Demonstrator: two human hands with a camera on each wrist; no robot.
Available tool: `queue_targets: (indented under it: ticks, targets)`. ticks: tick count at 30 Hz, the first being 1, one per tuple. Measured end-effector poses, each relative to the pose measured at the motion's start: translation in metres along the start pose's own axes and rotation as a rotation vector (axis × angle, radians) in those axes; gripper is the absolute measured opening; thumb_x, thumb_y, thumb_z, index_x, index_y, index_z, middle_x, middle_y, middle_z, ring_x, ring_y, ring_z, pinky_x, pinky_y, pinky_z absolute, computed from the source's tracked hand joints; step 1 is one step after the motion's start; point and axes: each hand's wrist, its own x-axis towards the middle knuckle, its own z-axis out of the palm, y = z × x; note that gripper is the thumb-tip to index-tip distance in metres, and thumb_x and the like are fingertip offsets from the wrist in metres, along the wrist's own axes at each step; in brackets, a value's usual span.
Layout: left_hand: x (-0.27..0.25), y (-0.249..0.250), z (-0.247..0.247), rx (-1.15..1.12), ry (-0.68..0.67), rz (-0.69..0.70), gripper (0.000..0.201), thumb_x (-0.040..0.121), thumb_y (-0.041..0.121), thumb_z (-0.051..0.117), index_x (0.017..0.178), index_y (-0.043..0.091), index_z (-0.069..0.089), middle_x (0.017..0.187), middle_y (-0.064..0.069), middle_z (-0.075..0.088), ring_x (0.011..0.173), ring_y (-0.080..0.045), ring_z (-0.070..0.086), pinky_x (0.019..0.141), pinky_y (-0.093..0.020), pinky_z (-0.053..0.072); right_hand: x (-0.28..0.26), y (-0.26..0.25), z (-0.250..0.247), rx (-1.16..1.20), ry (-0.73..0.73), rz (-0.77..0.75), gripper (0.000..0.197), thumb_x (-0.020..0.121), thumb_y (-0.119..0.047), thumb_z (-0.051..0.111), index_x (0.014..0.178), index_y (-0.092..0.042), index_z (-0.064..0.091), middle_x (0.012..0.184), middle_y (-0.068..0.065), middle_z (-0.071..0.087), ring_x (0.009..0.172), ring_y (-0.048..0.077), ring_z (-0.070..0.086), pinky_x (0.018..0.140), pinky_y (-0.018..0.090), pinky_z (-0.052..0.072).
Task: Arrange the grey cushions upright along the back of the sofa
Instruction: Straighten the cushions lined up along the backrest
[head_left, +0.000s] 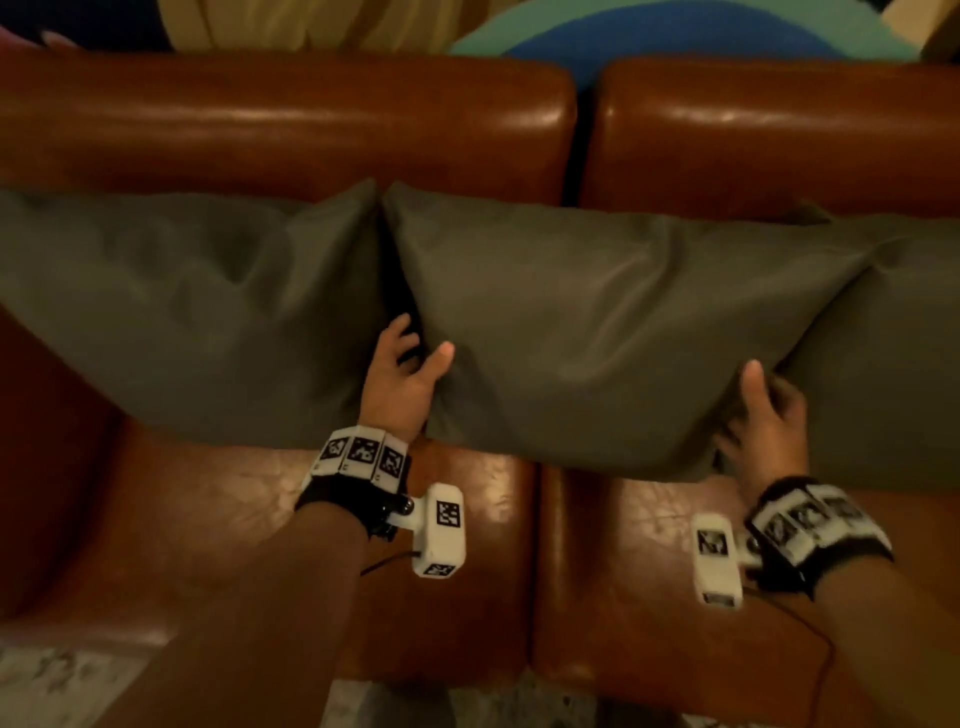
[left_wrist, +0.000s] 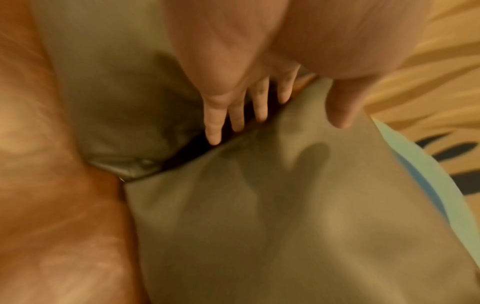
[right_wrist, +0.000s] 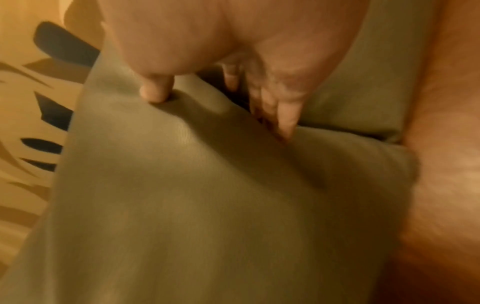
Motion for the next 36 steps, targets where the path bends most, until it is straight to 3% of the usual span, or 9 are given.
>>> queue_targets:
  ticks: [4, 8, 11, 15, 17, 20, 26, 33, 36]
  targets:
    - [0.002, -0.019, -0.066, -0.005, 0.156, -0.019, 0.007, 0.093, 0.015, 0.065, 0.091, 0.022, 0.066, 0.09, 0.002, 0.067, 0.09, -0.018, 0.062, 0.088, -0.04, 0.051, -0.05, 0.06, 0.015, -0.178, 0.059, 0.095, 0.063, 0.079, -0.052, 0.072, 0.122, -0.01, 0.054, 0.123, 0.018, 0.062, 0.104, 0.031, 0.062, 0.079, 0.039, 0.054]
    - [0.015, -0.03, -0.15, 0.062, 0.363, -0.032, 0.02, 0.09, 0.031, 0.066, 0.071, 0.024, 0.066, 0.077, -0.004, 0.07, 0.087, -0.026, 0.068, 0.093, -0.051, 0.057, -0.089, 0.097, 0.072, -0.397, -0.052, 0.075, 0.052, 0.063, -0.064, 0.076, 0.08, -0.016, 0.067, 0.082, 0.013, 0.072, 0.091, 0.041, 0.07, 0.088, 0.054, 0.055]
    - [0.028, -0.025, -0.205, 0.059, 0.516, -0.032, 0.024, 0.09, 0.039, 0.065, 0.082, 0.016, 0.063, 0.092, -0.013, 0.071, 0.096, -0.032, 0.069, 0.094, -0.052, 0.055, -0.126, 0.091, 0.145, -0.369, -0.243, 0.003, 0.054, 0.048, -0.072, 0.081, 0.071, -0.024, 0.07, 0.078, 0.008, 0.072, 0.086, 0.036, 0.069, 0.082, 0.047, 0.055]
    - [0.057, -0.013, -0.263, 0.059, 0.58, 0.027, 0.048, 0.078, 0.047, 0.074, 0.101, 0.012, 0.052, 0.093, -0.008, 0.06, 0.083, -0.023, 0.06, 0.086, -0.042, 0.051, -0.152, 0.07, 0.242, -0.267, -0.419, -0.078, 0.068, 0.049, -0.064, 0.082, 0.109, -0.048, 0.055, 0.112, 0.0, 0.067, 0.107, 0.018, 0.065, 0.097, 0.052, 0.053]
    - [0.073, -0.009, -0.291, 0.049, 0.526, -0.008, 0.079, 0.068, 0.061, 0.073, 0.127, 0.015, 0.048, 0.12, -0.014, 0.059, 0.105, -0.025, 0.062, 0.097, -0.043, 0.051, -0.162, 0.058, 0.282, -0.277, -0.463, -0.036, 0.088, 0.059, -0.052, 0.08, 0.135, -0.045, 0.036, 0.13, -0.003, 0.055, 0.12, 0.019, 0.057, 0.097, 0.054, 0.052]
    - [0.093, -0.002, -0.322, -0.112, 0.331, -0.086, 0.092, 0.085, 0.05, 0.069, 0.156, 0.029, 0.016, 0.163, -0.012, 0.029, 0.145, -0.028, 0.038, 0.118, -0.049, 0.036, -0.172, 0.046, 0.324, -0.246, -0.515, 0.036, 0.113, 0.049, -0.055, 0.08, 0.146, -0.045, 0.023, 0.137, -0.011, 0.05, 0.125, 0.021, 0.051, 0.1, 0.064, 0.044]
    - [0.116, 0.005, -0.353, -0.181, 0.059, -0.084, 0.077, 0.074, 0.059, 0.072, 0.144, 0.041, 0.044, 0.128, 0.018, 0.06, 0.108, 0.002, 0.058, 0.099, -0.034, 0.047, -0.181, 0.047, 0.354, -0.13, -0.536, 0.049, 0.13, 0.027, -0.064, 0.091, 0.142, -0.046, 0.033, 0.127, -0.019, 0.06, 0.113, 0.009, 0.06, 0.095, 0.066, 0.048]
    - [0.132, 0.022, -0.419, -0.219, 0.259, -0.046, 0.055, 0.09, 0.046, 0.065, 0.141, 0.032, 0.051, 0.123, 0.013, 0.065, 0.107, -0.009, 0.062, 0.101, -0.044, 0.048, -0.213, 0.062, 0.424, -0.126, -0.653, 0.074, 0.125, 0.03, -0.066, 0.09, 0.14, -0.048, 0.033, 0.133, -0.017, 0.06, 0.123, 0.016, 0.057, 0.102, 0.065, 0.043]
    - [0.145, 0.021, -0.45, -0.27, 0.316, -0.069, 0.074, 0.078, 0.056, 0.069, 0.145, 0.038, 0.045, 0.142, 0.008, 0.058, 0.128, -0.021, 0.056, 0.107, -0.062, 0.043, -0.225, 0.073, 0.465, -0.139, -0.694, 0.104, 0.118, 0.049, -0.051, 0.088, 0.146, -0.046, 0.021, 0.123, -0.022, 0.058, 0.118, 0.014, 0.058, 0.101, 0.062, 0.046]
